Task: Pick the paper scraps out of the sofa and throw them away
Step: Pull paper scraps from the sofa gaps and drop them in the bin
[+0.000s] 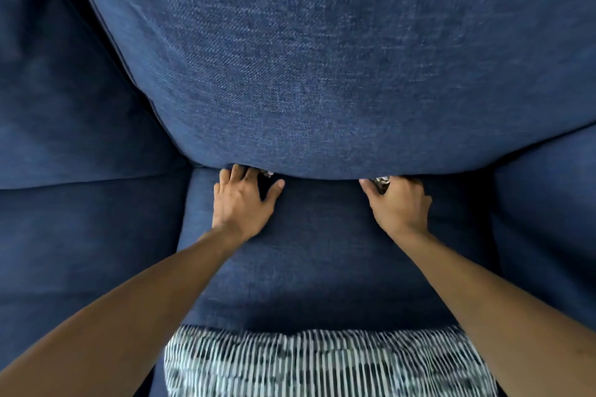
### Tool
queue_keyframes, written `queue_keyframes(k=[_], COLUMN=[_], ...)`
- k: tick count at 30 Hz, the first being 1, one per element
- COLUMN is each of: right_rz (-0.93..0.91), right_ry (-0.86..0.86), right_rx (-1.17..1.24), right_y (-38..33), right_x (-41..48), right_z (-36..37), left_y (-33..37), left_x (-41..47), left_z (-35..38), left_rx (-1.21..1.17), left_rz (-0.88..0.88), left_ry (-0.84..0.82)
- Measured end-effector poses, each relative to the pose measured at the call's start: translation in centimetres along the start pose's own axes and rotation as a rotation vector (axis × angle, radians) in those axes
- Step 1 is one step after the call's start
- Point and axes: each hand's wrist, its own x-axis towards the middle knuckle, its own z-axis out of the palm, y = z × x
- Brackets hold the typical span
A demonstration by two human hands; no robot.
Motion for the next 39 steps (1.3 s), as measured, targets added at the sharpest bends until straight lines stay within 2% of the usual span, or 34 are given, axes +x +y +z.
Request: queue_keyframes(k=[12, 22, 30, 39], right_rz=[-0.054, -0.116, -0.170, -0.186], right_ry=[0.001, 0.020, 0.082, 0.226], right_rx=[0.083, 0.092, 0.089, 0.139], right_y=[0.4, -0.2, -1.2, -0.8], right_x=[-0.2, -3.9, -9.4, -17.8], right_z=[-1.0, -5.6, -14.4, -28.8], left_y=[-0.3, 1.3, 5.9, 13.6], left_x=[0.9, -2.0, -6.8, -15.5], left_z=[0.9, -4.0, -13.4, -23.3], left_rx=[-0.176, -0.178, -0.252, -0.306], left_rz=[-0.096, 0.041, 0.198, 0.354], left_ry=[0.089, 0.069, 0.162, 0.214])
